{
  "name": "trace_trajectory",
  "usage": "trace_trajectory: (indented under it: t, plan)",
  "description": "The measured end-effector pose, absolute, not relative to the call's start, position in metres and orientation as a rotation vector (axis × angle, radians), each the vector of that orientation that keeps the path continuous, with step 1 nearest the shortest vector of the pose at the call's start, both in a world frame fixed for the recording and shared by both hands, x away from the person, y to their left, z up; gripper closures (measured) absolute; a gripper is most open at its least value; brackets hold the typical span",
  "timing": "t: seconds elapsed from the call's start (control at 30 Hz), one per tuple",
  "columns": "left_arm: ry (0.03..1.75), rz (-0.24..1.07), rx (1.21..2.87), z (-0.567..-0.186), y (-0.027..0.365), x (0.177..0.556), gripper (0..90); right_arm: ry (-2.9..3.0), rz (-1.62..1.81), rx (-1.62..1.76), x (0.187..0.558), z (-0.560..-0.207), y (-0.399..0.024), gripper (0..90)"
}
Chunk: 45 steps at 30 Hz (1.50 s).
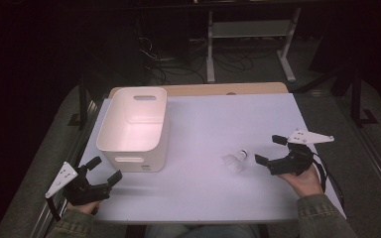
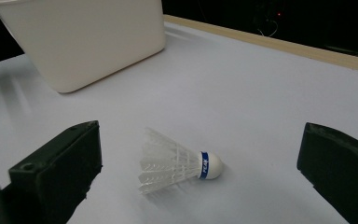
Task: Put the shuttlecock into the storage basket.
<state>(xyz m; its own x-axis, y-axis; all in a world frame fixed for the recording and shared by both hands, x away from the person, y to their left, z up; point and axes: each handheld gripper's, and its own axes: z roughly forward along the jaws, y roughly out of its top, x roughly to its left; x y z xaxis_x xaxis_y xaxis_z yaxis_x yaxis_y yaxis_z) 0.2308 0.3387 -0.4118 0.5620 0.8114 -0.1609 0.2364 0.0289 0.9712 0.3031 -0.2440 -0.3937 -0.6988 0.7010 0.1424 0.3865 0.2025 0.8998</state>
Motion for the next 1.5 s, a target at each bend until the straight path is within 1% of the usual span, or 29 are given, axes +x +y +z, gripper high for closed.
trace_trajectory:
  t: [0.07,0.93,1.2,1.23,1.43,1.5]
  plan:
    - [0.938,0.554,1.499,-0.4116,0.338,0.2304,0.0,2.176,1.49,1.029,0.3026,-0.3939,-0.2442,0.0]
    - [0.931,0.56,1.511,-0.4114,0.3382,0.2301,0.0,2.163,1.512,1.037,0.2975,-0.3949,-0.2475,0.0]
    - [0.939,0.552,1.485,-0.4113,0.336,0.2296,0.0,2.195,1.504,1.053,0.2985,-0.3941,-0.2478,0.0]
    - [0.94,0.55,1.483,-0.4113,0.3359,0.2295,0.0,2.208,1.501,1.051,0.2996,-0.3942,-0.2478,1.6]
    - [0.93,0.554,1.491,-0.4111,0.3359,0.2295,0.0,2.244,1.481,1.065,0.3033,-0.3961,-0.2453,3.4]
    - [0.933,0.553,1.491,-0.4112,0.3359,0.2297,0.0,2.264,1.473,1.068,0.3052,-0.397,-0.2442,6.0]
